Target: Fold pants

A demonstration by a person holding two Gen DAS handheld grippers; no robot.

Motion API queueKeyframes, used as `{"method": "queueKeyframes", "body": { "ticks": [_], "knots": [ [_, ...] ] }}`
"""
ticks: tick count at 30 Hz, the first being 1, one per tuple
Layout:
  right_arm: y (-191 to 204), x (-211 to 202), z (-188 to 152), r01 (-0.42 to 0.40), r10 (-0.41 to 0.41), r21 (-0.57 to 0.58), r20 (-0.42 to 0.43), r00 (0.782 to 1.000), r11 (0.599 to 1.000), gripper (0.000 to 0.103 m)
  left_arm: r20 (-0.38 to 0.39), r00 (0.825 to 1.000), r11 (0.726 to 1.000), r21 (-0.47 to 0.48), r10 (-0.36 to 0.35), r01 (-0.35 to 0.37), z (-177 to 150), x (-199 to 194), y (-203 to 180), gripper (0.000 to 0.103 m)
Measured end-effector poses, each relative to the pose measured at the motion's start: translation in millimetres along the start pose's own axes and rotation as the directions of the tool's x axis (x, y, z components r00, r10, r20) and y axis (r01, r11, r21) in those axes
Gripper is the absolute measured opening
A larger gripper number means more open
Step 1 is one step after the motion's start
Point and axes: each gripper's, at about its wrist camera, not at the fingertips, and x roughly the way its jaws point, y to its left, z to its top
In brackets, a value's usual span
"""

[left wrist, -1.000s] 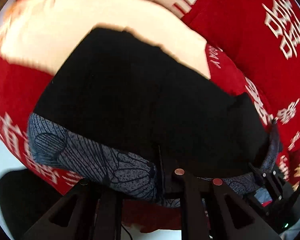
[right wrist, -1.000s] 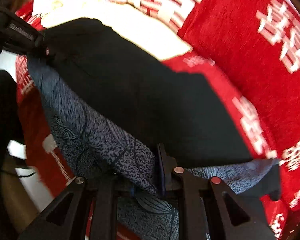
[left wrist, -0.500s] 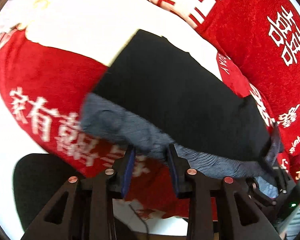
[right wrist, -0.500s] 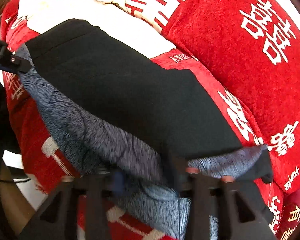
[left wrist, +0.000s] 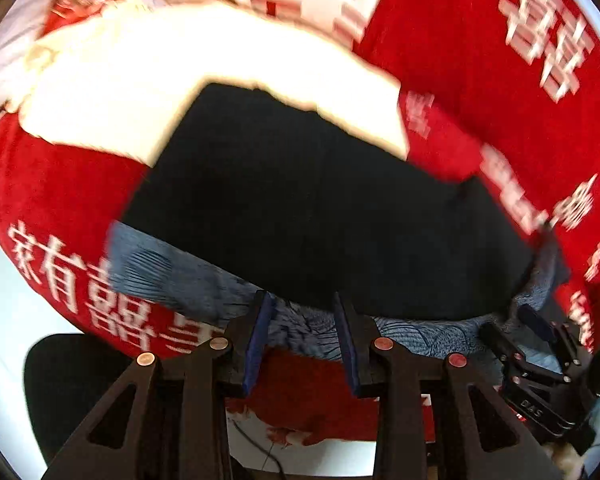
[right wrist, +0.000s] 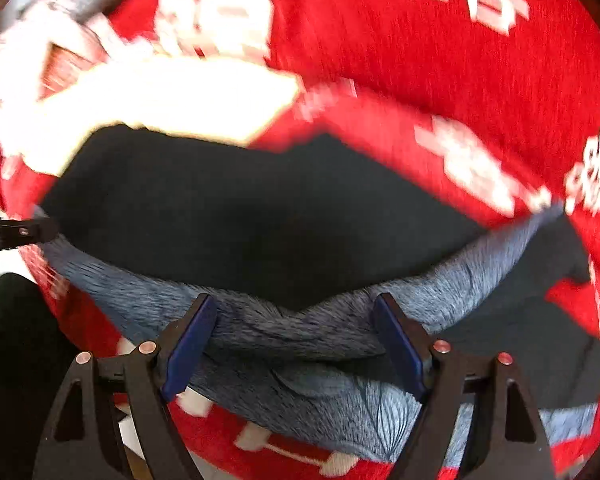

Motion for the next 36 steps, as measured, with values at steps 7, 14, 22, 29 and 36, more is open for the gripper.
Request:
{"method": "queueKeyframes", "body": {
  "ticks": [7,14,22,29,36],
  "knots": [
    [-47.0,-36.1,12.9,0.08,-0.1,0.154,0.131,0.986,0.985,0.084,-0.038,0.997,0.996,0.063,0.064,-0.062,-2.1,16.2,-17.0,0.034],
    [-172.3,10.5,66.4,0.42,-0.417,0.501,-0.124,0.9,0.757,0.089,-0.036,0.993,0.989,0.105,0.109,-0.105,4.2,26.5,-47.1,0.034],
    [-219.8,86.3,80.1,0.463,-0.33,0.503,-0.333,0.883,0.73,0.074,-0.066,0.99,0.99,0.083,0.123,-0.117,7.9,32.6,-47.4,0.049],
    [-255.3,38.2,40.4,0.298,-0.228,0.702,-0.194,0.954,0.647,0.006,-0.041,0.991,0.99,0.06,0.128,-0.125,8.6,32.5,-51.3,0.049],
    [-244.7,-71.4,-77.8,0.085,-0.319,0.853,0.099,0.942,0.515,0.006,-0.06,0.993,0.991,0.087,0.105,-0.1,7.3,29.9,-45.6,0.049]
  ]
}}
